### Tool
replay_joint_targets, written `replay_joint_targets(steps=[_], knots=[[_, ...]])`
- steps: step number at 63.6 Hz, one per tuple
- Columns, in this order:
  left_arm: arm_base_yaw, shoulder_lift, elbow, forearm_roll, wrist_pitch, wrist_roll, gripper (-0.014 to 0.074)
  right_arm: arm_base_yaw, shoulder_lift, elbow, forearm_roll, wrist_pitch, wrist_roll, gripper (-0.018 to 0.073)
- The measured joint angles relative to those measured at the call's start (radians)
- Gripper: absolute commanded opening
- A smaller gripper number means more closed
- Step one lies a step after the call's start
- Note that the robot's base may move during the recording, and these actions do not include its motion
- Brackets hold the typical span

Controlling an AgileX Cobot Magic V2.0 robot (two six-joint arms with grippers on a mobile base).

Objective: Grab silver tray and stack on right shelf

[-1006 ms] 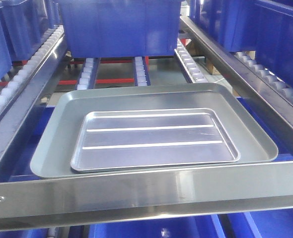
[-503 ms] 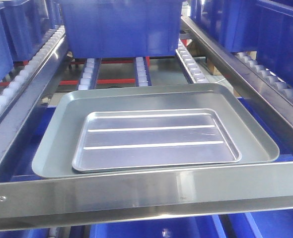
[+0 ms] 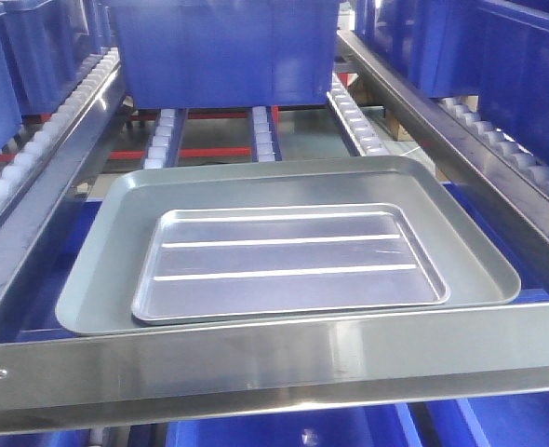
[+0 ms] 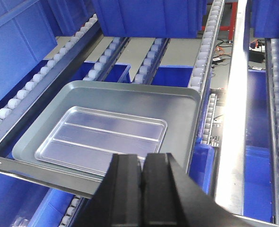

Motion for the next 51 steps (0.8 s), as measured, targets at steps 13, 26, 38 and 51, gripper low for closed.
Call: replay_joint_targets(steps=[13,26,38,51], knots=[[-0.032,0.0,0.002,0.0,-0.004,0.0,-0.0092,0.0,0.0,0.0,0.0,0.0,0.0,0.0052],[-0.034,0.0,0.002,0.0,-0.004,0.0,-0.0092,0.0,0.0,0.0,0.0,0.0,0.0,0.0052],[-0.034,0.0,0.002,0.0,-0.004,0.0,-0.0092,0.0,0.0,0.0,0.0,0.0,0.0,0.0052],[-0.034,0.0,0.002,0.0,-0.004,0.002,-0.0092,0.0,0.0,0.0,0.0,0.0,0.0,0.0052]])
